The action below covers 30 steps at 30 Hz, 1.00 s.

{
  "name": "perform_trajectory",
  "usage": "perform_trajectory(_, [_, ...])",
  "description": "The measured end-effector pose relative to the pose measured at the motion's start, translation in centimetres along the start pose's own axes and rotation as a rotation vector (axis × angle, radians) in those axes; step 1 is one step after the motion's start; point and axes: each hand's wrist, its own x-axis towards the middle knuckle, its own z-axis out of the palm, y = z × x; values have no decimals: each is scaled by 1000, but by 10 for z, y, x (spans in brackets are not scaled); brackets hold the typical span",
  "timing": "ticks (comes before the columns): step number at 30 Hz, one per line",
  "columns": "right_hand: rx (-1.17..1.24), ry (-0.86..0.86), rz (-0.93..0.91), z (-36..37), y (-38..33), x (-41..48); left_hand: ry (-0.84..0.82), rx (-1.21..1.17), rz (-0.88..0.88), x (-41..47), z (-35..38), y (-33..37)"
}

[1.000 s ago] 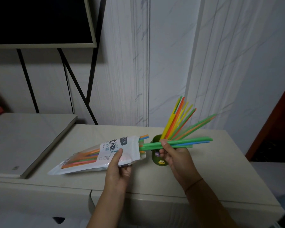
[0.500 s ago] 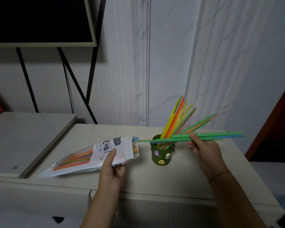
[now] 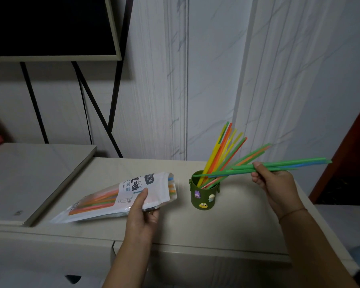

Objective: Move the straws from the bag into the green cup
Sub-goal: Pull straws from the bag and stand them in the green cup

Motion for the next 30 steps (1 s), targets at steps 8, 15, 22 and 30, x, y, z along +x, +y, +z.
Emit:
perform_trajectory(8, [-117,-34,-46,-2,4,5,-1,-13,-2,-1,1,-1])
perform_trajectory(15, [-315,-198,-32,22,11,9,-10,-9,-7,-2,3,-4])
perform_trajectory(22, [-470,-282,19,47,35,10,-12,-22,-30,-5,4,-6])
perform_trajectory(30, [-302,-192,47,47,42,5,-9,-9,-30,-4,2,-6])
